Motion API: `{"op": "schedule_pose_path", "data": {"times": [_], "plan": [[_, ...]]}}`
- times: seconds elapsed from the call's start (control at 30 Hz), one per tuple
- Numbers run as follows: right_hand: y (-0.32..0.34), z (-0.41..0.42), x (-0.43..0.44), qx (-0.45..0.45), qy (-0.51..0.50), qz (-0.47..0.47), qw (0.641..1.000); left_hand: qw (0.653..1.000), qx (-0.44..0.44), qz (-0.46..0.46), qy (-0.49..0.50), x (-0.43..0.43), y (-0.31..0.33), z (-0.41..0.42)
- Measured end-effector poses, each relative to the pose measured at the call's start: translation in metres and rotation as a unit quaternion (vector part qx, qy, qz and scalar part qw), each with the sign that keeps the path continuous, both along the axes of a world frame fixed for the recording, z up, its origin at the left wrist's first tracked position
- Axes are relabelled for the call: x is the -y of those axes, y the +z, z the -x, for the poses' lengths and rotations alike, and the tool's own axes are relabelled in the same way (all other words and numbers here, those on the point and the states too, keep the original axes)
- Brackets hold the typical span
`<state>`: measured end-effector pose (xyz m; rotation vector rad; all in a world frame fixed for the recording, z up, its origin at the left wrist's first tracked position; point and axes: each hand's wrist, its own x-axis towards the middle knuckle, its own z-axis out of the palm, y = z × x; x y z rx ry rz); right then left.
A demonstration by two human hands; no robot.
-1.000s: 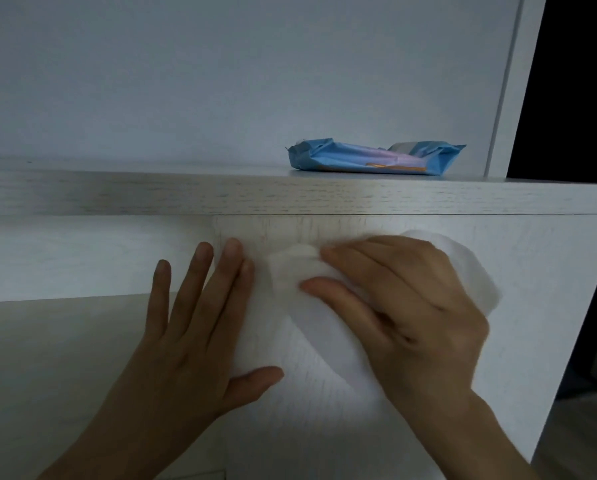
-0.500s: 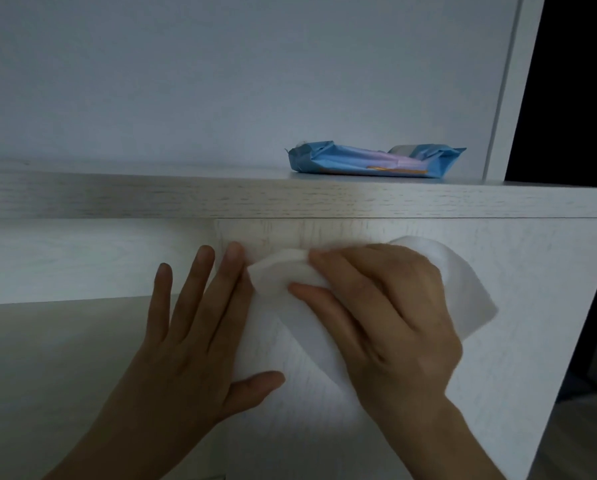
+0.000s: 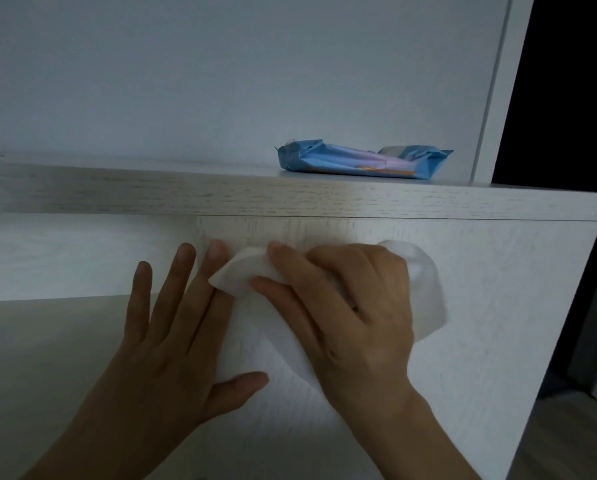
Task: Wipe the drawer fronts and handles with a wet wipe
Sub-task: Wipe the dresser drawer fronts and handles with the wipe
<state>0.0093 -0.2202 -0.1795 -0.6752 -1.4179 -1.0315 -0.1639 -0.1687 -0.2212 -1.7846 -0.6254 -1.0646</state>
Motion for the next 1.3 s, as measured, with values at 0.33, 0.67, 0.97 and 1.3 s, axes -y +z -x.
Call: {"op": "schedule_pose_path", "data": {"times": [0.33,0.67,0.97,1.3], "plan": [[-0.017,-0.041,0.002,0.032,-0.08,-0.011,0.996,1.0,0.001,0.001,0.008,0.0,-0.001,0.001],[-0.025,-0.037,0.001,-0.022,-0.045,0.037,0.998,1.0,-0.001,-0.007,0.002,-0.002,-0.001,0.001],[-0.022,0.001,-0.006,-0.134,-0.007,0.078,0.988,1.0,0.007,-0.009,-0.007,-0.003,-0.001,-0.001],[-0.002,0.019,-0.011,-0.193,-0.007,0.027,0.981,1.0,0.0,-0.005,-0.002,0.001,0.001,0.0]]}}
